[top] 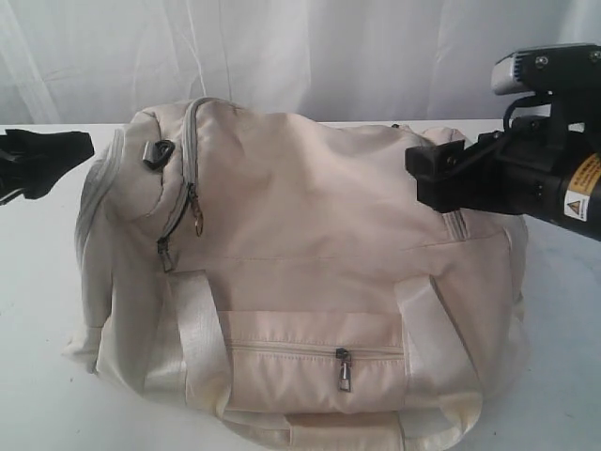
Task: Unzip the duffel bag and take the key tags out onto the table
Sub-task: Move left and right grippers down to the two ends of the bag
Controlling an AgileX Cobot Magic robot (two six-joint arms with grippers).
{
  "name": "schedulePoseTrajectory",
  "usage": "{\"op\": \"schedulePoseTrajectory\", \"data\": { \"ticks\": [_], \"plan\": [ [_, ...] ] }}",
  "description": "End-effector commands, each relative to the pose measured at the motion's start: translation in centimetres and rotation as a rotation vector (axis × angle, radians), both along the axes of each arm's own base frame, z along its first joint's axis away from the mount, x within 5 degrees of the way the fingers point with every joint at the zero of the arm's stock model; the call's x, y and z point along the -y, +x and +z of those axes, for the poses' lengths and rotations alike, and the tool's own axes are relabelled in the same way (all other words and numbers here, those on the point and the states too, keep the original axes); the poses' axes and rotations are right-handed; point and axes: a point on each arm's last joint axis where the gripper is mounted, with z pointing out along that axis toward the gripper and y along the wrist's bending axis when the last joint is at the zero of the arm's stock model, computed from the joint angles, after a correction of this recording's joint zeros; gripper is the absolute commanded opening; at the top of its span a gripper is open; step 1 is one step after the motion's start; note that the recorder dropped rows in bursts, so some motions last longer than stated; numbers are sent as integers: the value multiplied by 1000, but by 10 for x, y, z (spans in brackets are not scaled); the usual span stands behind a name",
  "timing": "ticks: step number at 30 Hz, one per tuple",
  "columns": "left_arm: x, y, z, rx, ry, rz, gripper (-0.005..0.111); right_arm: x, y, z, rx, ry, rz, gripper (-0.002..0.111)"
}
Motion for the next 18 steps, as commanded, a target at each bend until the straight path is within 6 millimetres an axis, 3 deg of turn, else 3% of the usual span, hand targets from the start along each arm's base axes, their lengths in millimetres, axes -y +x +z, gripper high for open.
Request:
{"op": "schedulePoseTrajectory", "data": {
  "ticks": [1, 10, 18],
  "plan": [
    [1, 0, 2, 5, -4, -8, 75, -3, 6, -8, -29, -27, 3, 84],
    [5, -1, 2, -8, -23, -23, 75, -8, 19, -44, -285, 104, -124, 83],
    [34, 4, -16, -58, 14, -113, 75, -9, 20, -47, -319, 142, -147, 74]
  ]
}}
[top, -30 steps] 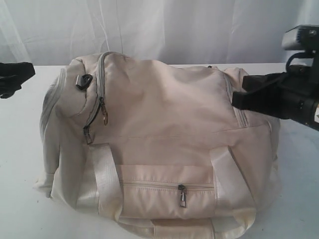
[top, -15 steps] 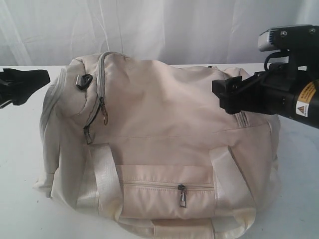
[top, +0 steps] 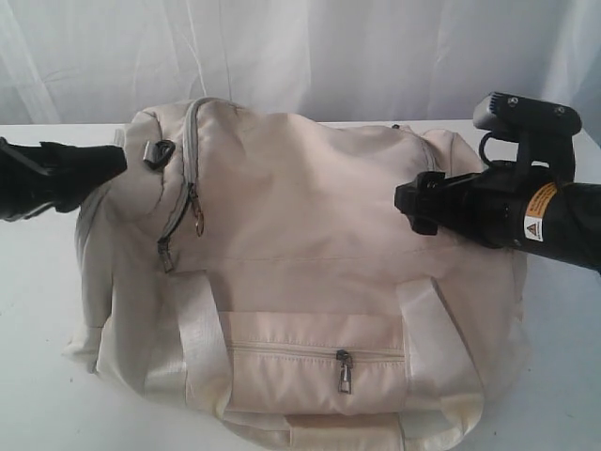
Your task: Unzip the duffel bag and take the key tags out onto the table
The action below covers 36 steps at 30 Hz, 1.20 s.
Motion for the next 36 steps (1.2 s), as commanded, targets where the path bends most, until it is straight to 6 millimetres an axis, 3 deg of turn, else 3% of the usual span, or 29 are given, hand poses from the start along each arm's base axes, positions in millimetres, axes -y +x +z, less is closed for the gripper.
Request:
{"op": "schedulePoseTrajectory", "data": {
  "ticks": [1, 7, 10, 12, 17, 23, 25, 28, 30, 36],
  "plan": [
    [11, 6, -10, -30, 13, -11, 75, -1, 0, -1, -35, 41, -30, 71],
    [21, 11, -21, -87, -45, -16, 75, -1, 0, -2, -51, 64, -48, 53],
    [27, 11, -26, -104, -41, -42, 67, -1, 0, -2, -51, 64, -48, 41],
    [28, 11, -27, -106, -38, -49, 56, -1, 0, -2, -51, 64, -48, 32],
    [28, 11, -26, -61, 2, -60, 1, 1, -3, 9, -19, 79, -48, 0],
    [32, 4, -31, -136, 31, -138, 0, 23, -13, 24, -24, 0, -137, 0],
    [28, -1, -28, -119, 73, -182, 0, 30, -17, 27, -7, -110, -124, 0],
    [9, -11, -10, -109, 80, -147, 0, 36, -23, 34, 37, -216, -90, 0],
    [-7, -17, 0, -123, 77, -84, 0, 37, -26, 38, 53, -207, -92, 0],
    [-28, -34, 15, -137, 98, 7, 0, 39, -30, 44, 60, -182, -109, 0]
  ]
}}
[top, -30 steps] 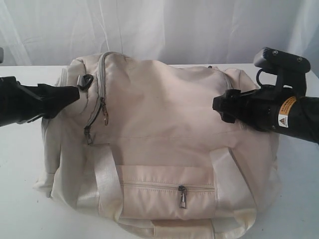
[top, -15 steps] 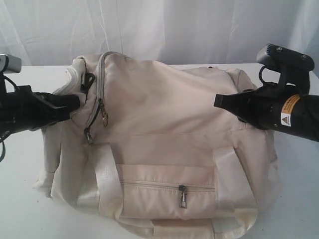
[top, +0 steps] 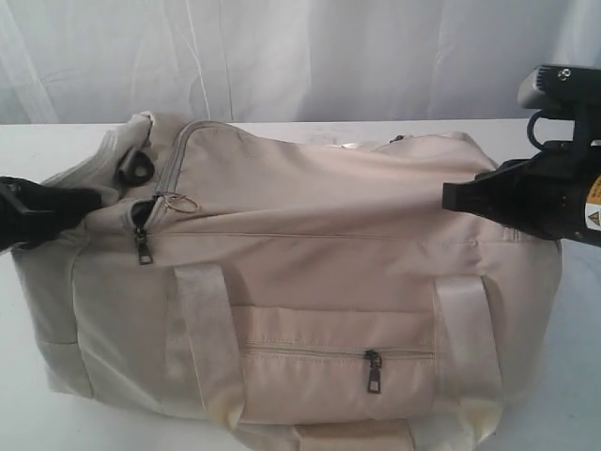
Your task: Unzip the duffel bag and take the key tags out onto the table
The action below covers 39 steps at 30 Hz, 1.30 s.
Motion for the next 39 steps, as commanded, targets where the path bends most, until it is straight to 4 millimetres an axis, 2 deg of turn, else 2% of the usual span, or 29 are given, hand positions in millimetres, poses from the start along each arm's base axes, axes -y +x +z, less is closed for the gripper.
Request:
{"op": "schedulePoseTrajectory", "data": {
  "ticks": [1, 7, 12, 15, 21, 23, 33, 37, 39],
  "plan": [
    [-17, -11, 16, 15, 10, 114, 0, 10, -5, 5, -11, -23, -50, 0],
    [-21, -27, 36, 72, -41, 173, 0, 16, -11, 11, -11, -34, -74, 0],
    [-22, -33, 42, 89, -63, 183, 0, 17, -12, 11, -29, -22, -91, 4],
    [-26, -34, 44, 100, -59, 211, 0, 13, -14, 11, -28, -35, -61, 19],
    [-31, -34, 43, 100, -59, 237, 0, 0, -20, 12, -14, -40, 12, 63],
    [-32, -34, 42, 97, -57, 245, 0, -1, -20, 15, 6, -34, 25, 70],
    [-35, -39, 14, 20, -40, 292, 1, -11, -9, 44, 128, 45, 59, 72],
    [-38, -37, 14, 24, -24, 331, 15, -18, 4, 54, 143, 53, 58, 72],
    [-38, -37, 14, 24, -24, 331, 28, -21, 11, 55, 136, 48, 55, 72]
  ]
}}
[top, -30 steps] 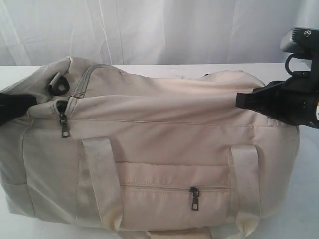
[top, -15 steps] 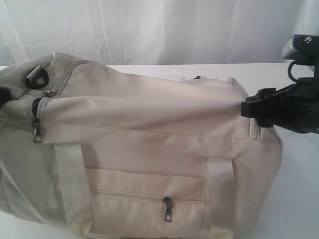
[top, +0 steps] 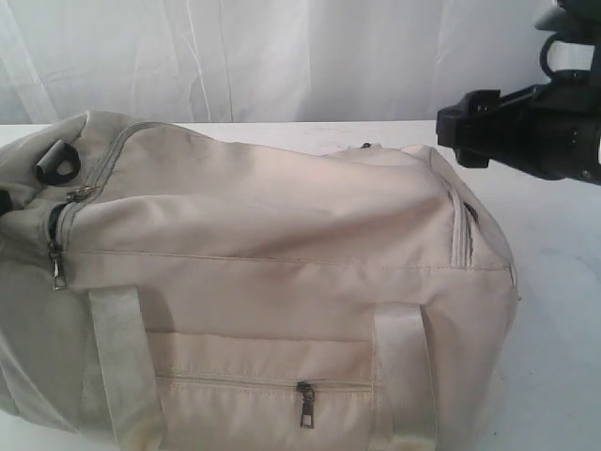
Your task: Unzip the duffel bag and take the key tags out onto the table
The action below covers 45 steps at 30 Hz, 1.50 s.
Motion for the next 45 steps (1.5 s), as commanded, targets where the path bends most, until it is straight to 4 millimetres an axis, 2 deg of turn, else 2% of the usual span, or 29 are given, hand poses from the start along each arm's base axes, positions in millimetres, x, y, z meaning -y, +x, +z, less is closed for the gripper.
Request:
{"op": "schedulePoseTrajectory", "data": {
  "ticks": [1, 3, 6, 9, 15, 18, 22, 26, 30, 35, 41, 45],
  "plan": [
    [-3, 0, 4, 22, -3, 48, 36, -8, 15, 6, 11, -18, 5, 72],
    [-3, 0, 4, 22, -3, 48, 52, -11, 24, 4, -21, -41, -12, 72],
    [-3, 0, 4, 19, -9, 51, 68, -14, 35, -2, -77, -81, -40, 72],
    [-4, 3, 10, 67, -62, 81, 70, -17, 42, -9, -111, -102, -47, 72],
    [-15, 17, 42, 185, -22, 174, 70, -23, 54, -31, -173, -141, -45, 72],
    [-18, 29, 54, 207, -9, 168, 70, -26, 59, -42, -200, -155, -41, 72],
    [-20, 51, 59, 194, -15, 139, 70, -30, 66, -48, -219, -159, -44, 72],
    [-22, 75, 50, 141, -28, 91, 70, -34, 73, -51, -221, -159, -40, 72],
    [-7, 99, 39, 109, -36, -53, 70, -36, 76, -57, -229, -159, -34, 72],
    [12, 121, 27, 84, -9, -147, 70, -38, 78, -66, -266, -148, -53, 72],
    [23, 135, 9, 28, 79, -204, 70, -40, 81, -70, -271, -126, -52, 71],
    [22, 139, -2, -5, 104, -208, 70, -41, 82, -75, -284, -130, -55, 60]
  ]
}}
